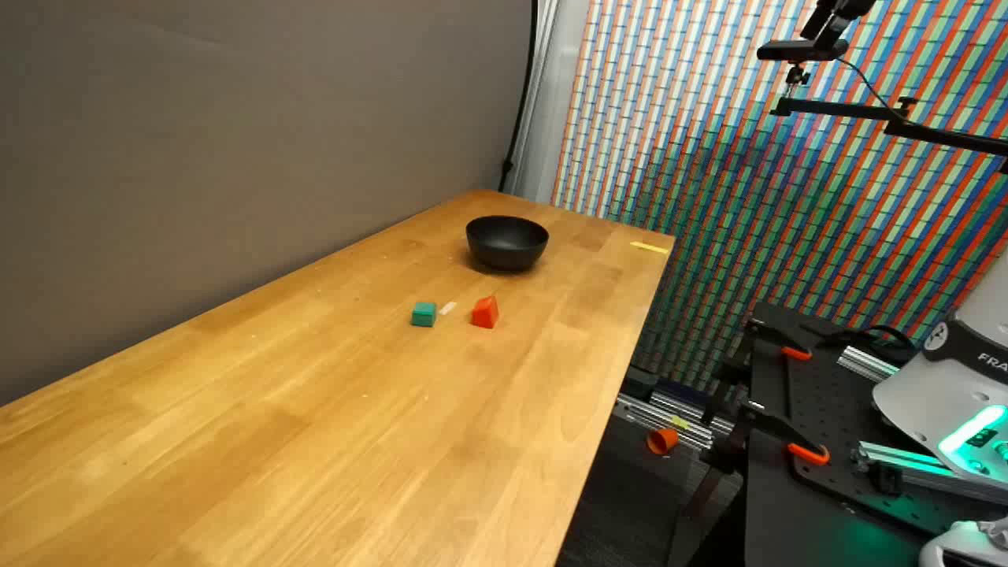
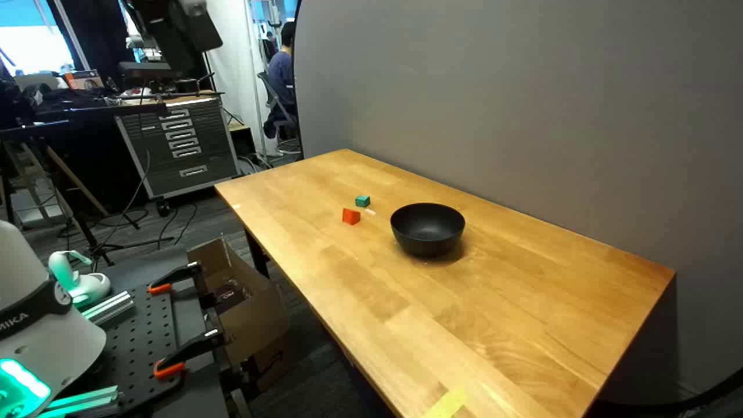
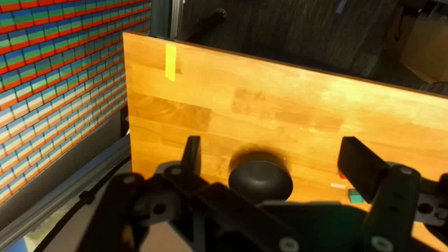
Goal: Put the cubes in the black bowl
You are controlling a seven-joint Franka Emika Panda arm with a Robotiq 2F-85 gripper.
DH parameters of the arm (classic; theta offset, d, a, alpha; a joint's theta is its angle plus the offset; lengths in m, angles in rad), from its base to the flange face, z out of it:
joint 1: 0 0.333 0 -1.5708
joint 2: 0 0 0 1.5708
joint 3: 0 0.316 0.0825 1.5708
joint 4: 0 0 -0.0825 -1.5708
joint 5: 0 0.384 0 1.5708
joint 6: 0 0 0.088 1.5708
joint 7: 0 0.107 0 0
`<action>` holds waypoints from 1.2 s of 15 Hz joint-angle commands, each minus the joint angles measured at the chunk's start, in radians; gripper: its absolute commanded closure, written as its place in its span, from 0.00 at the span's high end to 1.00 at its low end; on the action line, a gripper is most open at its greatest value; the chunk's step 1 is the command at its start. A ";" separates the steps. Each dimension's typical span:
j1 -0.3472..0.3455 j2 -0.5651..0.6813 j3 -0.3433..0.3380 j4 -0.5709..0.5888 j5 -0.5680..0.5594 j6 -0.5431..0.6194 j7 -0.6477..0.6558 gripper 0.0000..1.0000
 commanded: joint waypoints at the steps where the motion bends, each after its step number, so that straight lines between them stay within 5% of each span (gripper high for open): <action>1: 0.013 -0.002 -0.007 0.005 -0.008 -0.006 0.008 1.00; 6: 0.034 0.043 -0.006 -0.011 0.005 0.055 0.030 1.00; 12: 0.285 0.297 0.005 -0.103 0.210 0.315 -0.051 1.00; 18: 0.483 0.663 0.059 -0.037 0.468 0.514 -0.197 1.00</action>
